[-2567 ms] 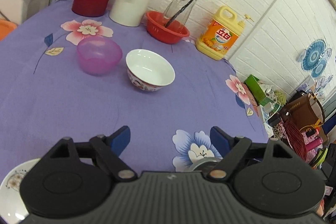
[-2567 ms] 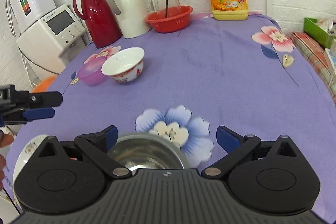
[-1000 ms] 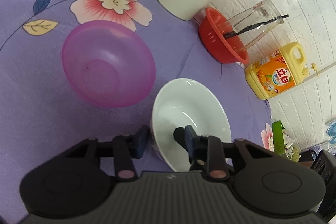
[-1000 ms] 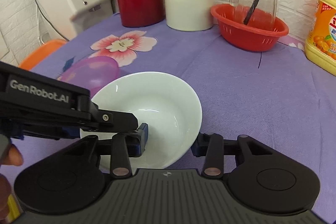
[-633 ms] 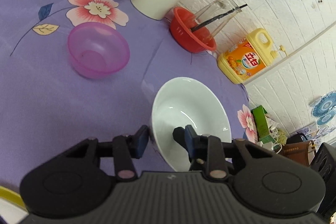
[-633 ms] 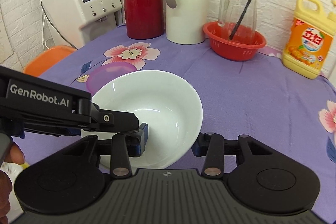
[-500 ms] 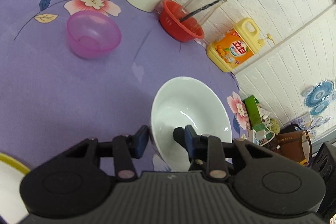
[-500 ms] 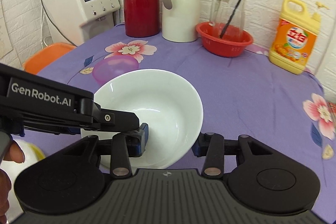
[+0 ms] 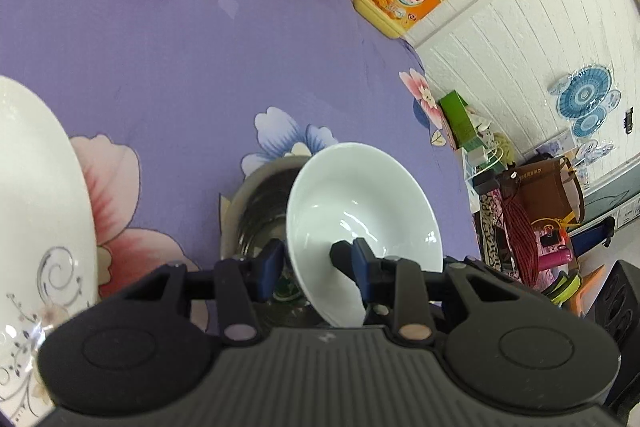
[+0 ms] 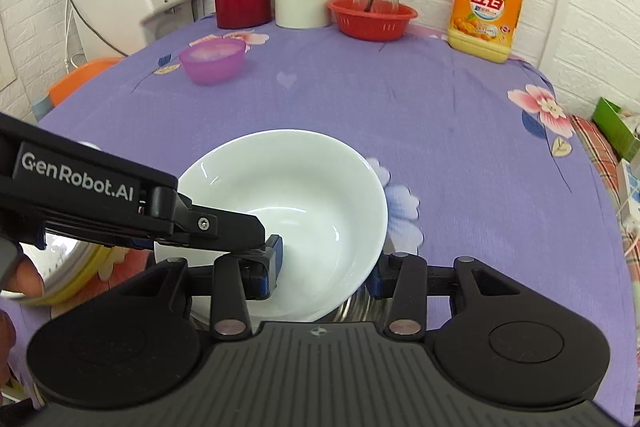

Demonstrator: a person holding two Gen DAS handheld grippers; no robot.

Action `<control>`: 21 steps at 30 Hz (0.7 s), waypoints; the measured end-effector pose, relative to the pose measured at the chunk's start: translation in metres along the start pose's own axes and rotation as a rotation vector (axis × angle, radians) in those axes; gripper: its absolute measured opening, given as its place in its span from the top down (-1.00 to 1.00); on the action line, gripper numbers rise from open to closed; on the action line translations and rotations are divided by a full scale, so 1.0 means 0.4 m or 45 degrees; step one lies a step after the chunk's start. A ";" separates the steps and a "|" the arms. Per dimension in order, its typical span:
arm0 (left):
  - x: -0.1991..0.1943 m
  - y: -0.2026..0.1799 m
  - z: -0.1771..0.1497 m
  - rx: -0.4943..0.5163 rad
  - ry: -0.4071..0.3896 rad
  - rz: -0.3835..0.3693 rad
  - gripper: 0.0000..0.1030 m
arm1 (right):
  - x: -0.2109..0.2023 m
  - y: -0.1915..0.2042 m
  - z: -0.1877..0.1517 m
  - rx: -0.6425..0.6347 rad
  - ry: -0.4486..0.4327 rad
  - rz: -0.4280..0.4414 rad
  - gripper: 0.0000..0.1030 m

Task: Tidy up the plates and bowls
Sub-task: 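Lift the white bowl with the left gripper and lower it into the steel bowl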

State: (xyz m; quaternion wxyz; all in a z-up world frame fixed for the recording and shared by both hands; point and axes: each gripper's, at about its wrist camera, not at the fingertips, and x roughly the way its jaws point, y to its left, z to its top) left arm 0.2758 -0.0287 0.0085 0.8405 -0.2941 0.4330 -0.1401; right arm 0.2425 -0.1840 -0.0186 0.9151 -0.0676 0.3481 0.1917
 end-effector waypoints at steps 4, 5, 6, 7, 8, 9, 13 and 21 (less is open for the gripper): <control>0.007 0.000 -0.012 0.030 -0.001 0.021 0.42 | 0.008 -0.007 -0.020 0.021 0.005 0.023 -0.43; 0.006 -0.001 -0.015 0.044 -0.005 0.025 0.42 | 0.007 -0.009 -0.023 0.029 -0.001 0.029 -0.43; 0.006 -0.003 -0.016 0.054 -0.007 0.029 0.42 | 0.006 -0.011 -0.025 0.034 -0.004 0.036 -0.43; 0.006 -0.005 -0.017 0.064 -0.009 0.032 0.42 | 0.007 -0.013 -0.025 0.035 -0.007 0.040 -0.43; 0.006 -0.006 -0.018 0.079 -0.011 0.034 0.42 | 0.004 -0.015 -0.032 0.036 -0.012 0.045 -0.42; 0.006 -0.008 -0.018 0.094 -0.011 0.036 0.42 | 0.004 -0.018 -0.033 0.038 -0.015 0.049 -0.42; 0.006 -0.013 -0.011 0.136 0.004 0.043 0.31 | -0.003 -0.027 -0.037 0.067 -0.037 0.068 -0.42; -0.073 -0.031 0.015 0.202 -0.066 0.006 -0.29 | -0.050 -0.032 -0.024 0.085 -0.151 0.017 -1.00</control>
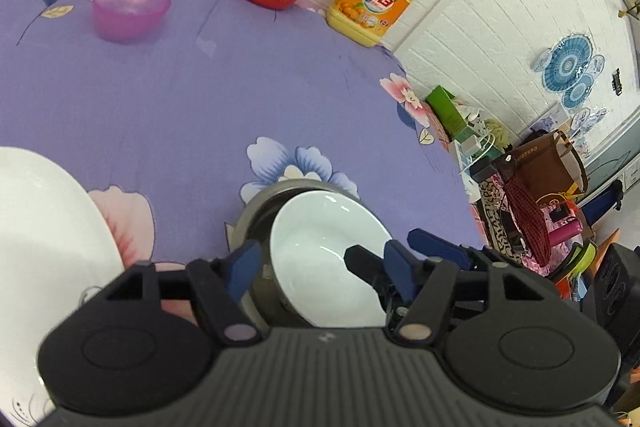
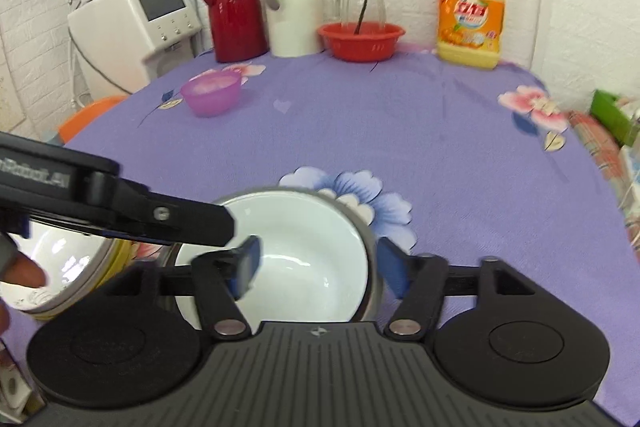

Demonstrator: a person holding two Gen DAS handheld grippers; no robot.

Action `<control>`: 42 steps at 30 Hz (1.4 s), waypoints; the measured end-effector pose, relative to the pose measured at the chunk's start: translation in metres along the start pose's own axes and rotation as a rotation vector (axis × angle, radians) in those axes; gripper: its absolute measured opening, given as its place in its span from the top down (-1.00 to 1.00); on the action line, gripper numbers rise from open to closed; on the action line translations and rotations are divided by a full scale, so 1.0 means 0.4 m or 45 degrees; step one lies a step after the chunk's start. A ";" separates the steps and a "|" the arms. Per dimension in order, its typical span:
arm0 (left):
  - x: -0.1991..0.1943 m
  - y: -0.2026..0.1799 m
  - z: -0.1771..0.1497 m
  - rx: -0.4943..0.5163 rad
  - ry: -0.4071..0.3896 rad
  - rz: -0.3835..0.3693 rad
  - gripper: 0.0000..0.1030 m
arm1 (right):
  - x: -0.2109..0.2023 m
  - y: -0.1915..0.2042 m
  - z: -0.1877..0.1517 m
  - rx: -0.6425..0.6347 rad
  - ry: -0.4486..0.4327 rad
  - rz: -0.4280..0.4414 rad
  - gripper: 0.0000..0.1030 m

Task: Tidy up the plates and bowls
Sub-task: 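Lift the white bowl with the left gripper and lower it into the steel bowl, then move the left gripper to the pink plastic bowl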

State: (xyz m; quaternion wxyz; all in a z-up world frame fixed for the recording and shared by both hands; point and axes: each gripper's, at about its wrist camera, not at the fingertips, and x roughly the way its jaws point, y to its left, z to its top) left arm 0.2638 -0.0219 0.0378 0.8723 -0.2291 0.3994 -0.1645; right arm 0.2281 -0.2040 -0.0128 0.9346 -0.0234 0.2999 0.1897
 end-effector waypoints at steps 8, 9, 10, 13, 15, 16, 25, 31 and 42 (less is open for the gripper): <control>-0.084 0.051 0.043 0.003 -0.104 0.035 -0.33 | -0.010 -0.004 0.013 -0.016 -0.026 -0.026 -1.00; -0.092 0.066 0.049 -0.004 -0.113 0.055 -0.33 | -0.008 -0.003 0.015 -0.013 -0.023 -0.023 -1.00; -0.099 0.083 0.055 -0.009 -0.122 0.072 -0.33 | -0.006 -0.002 0.018 -0.011 -0.021 -0.019 -1.00; -0.128 0.145 0.070 -0.041 -0.147 0.141 -0.33 | 0.004 0.013 0.030 -0.013 -0.016 -0.006 -1.00; -0.141 0.179 0.079 -0.060 -0.159 0.176 -0.33 | 0.015 0.030 0.040 -0.021 -0.009 0.009 -1.00; -0.148 0.197 0.084 -0.071 -0.164 0.193 -0.33 | 0.021 0.040 0.047 -0.028 -0.006 0.019 -1.00; -0.151 0.329 0.188 -0.118 -0.203 0.272 -0.34 | 0.143 0.144 0.162 -0.140 0.056 0.096 -1.00; -0.158 0.355 0.255 -0.004 -0.333 0.411 -0.34 | 0.238 0.196 0.261 -0.184 0.068 0.144 -1.00; -0.141 0.397 0.372 0.068 -0.387 0.440 -0.34 | 0.398 0.226 0.405 -0.202 0.110 0.163 -1.00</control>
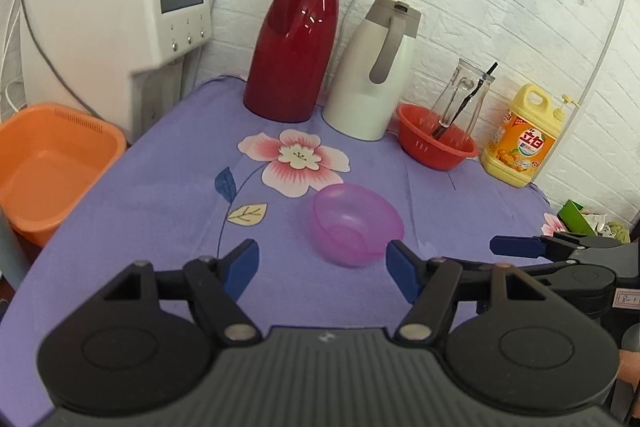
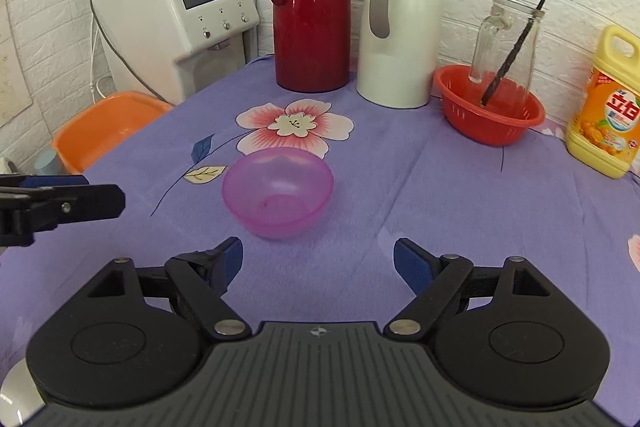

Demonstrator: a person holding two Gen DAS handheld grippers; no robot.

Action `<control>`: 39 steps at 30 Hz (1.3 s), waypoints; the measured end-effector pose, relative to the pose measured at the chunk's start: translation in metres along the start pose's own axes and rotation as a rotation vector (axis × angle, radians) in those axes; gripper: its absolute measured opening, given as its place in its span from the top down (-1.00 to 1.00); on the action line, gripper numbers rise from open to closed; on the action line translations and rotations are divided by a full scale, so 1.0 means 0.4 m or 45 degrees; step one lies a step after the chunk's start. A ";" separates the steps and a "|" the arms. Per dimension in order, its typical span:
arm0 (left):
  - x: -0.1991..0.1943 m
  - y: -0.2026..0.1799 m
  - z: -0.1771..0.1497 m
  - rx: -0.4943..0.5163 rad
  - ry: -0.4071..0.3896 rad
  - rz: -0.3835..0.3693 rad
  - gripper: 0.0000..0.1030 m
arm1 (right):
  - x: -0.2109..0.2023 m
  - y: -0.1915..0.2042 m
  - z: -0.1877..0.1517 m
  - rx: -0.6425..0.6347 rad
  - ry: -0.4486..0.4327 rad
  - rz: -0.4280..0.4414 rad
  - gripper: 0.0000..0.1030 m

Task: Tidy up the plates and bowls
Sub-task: 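Move the left gripper to the pink plastic bowl, then grasp the pink plastic bowl rim with the left gripper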

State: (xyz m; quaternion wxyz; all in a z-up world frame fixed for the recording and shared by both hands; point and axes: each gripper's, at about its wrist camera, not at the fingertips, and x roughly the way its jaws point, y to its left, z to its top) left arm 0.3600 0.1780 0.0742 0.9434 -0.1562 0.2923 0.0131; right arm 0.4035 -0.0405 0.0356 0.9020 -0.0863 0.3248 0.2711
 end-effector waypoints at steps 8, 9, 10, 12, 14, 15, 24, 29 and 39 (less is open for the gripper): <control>0.094 0.037 0.076 -0.057 0.040 -0.010 -0.34 | 0.061 -0.072 0.093 0.162 -0.036 0.033 -1.00; 0.101 0.039 0.105 -0.065 0.025 -0.015 -0.34 | 0.059 -0.082 0.120 0.175 -0.056 0.032 -1.00; 0.105 0.038 0.137 -0.063 0.000 -0.011 -0.34 | 0.051 -0.089 0.147 0.183 -0.086 0.027 -1.00; 0.102 0.034 0.186 -0.068 -0.069 -0.011 -0.36 | 0.032 -0.099 0.206 0.181 -0.166 0.005 -1.00; 0.107 0.032 0.213 -0.074 -0.099 -0.039 -0.37 | 0.024 -0.100 0.240 0.153 -0.217 -0.009 -1.00; 0.114 0.033 0.216 -0.081 -0.103 -0.047 -0.37 | 0.025 -0.098 0.244 0.141 -0.232 -0.018 -1.00; 0.296 0.054 0.103 -0.105 0.175 -0.130 -0.38 | 0.224 -0.104 0.111 0.116 0.069 0.049 -1.00; 0.354 0.057 0.099 -0.120 0.222 -0.121 -0.37 | 0.268 -0.082 0.093 0.078 0.123 0.062 -1.00; 0.436 0.043 0.077 -0.108 0.328 -0.115 -0.16 | 0.317 -0.026 0.083 0.009 0.169 0.089 -1.00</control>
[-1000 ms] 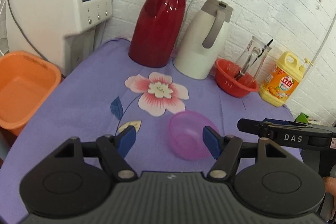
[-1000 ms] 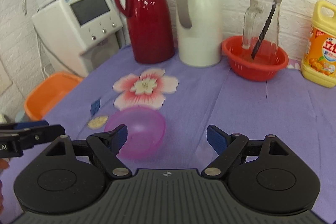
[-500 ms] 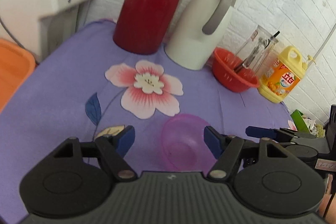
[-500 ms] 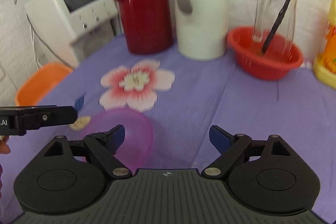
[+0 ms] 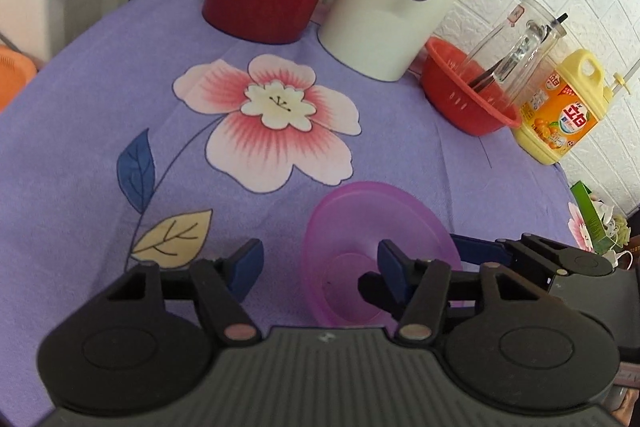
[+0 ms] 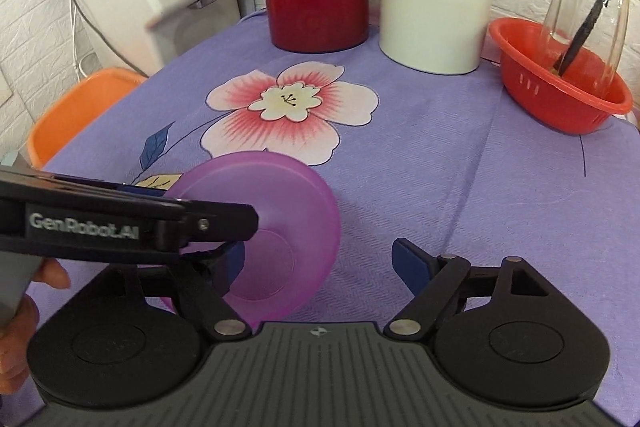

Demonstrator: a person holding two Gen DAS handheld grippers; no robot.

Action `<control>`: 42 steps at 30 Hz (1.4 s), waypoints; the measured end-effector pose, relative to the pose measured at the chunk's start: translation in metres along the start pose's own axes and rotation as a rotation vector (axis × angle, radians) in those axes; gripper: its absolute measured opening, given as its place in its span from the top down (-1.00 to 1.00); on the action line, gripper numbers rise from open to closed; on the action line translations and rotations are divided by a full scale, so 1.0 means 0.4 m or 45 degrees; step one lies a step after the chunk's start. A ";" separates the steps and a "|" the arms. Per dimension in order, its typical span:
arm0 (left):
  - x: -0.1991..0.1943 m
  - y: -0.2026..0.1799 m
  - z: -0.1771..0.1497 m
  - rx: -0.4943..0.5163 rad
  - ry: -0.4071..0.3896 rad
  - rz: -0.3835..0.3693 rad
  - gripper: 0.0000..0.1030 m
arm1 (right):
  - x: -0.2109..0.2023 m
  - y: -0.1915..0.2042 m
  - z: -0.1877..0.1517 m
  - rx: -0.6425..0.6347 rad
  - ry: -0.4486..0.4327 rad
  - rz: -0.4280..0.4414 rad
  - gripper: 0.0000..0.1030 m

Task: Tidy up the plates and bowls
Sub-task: 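Grasp the pink plastic bowl rim with the left gripper, then carry the pink bowl with the left gripper into the white bowl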

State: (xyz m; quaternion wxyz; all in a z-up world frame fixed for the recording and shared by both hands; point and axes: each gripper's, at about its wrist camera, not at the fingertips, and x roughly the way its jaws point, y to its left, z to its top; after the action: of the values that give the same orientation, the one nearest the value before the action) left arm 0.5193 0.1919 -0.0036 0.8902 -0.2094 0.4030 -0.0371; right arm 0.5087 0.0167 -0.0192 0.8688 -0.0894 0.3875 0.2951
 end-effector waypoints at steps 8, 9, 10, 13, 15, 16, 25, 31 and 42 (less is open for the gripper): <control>-0.022 -0.025 -0.028 -0.002 -0.012 0.005 0.35 | -0.018 0.059 -0.011 -0.079 0.011 0.027 -0.62; -0.036 -0.028 -0.034 0.001 -0.018 -0.007 0.35 | -0.035 0.064 -0.014 -0.091 -0.004 0.027 -0.62; -0.056 -0.032 -0.040 -0.011 -0.028 -0.030 0.35 | -0.055 0.065 -0.017 -0.088 -0.016 0.028 -0.62; -0.117 -0.064 -0.052 -0.002 -0.061 -0.068 0.35 | -0.116 0.071 -0.024 -0.083 -0.048 0.024 -0.62; -0.158 -0.099 -0.066 0.031 -0.086 -0.074 0.35 | -0.163 0.077 -0.032 -0.093 -0.072 0.001 -0.62; -0.182 -0.119 -0.075 0.046 -0.101 -0.080 0.35 | -0.187 0.079 -0.036 -0.094 -0.084 -0.009 -0.62; -0.355 -0.272 -0.207 0.118 -0.180 -0.176 0.35 | -0.438 0.115 -0.146 -0.112 -0.202 -0.111 -0.75; -0.400 -0.363 -0.345 0.156 -0.154 -0.281 0.35 | -0.561 0.113 -0.283 -0.088 -0.230 -0.187 -0.81; -0.347 -0.525 -0.572 0.348 0.023 -0.350 0.35 | -0.631 0.028 -0.531 0.127 -0.162 -0.265 -0.89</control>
State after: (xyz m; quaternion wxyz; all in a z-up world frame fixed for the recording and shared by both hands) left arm 0.2798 -0.0449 0.0438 0.8933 -0.1394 0.3696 -0.2146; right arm 0.2375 -0.1677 0.0196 0.9210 -0.0670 0.3343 0.1887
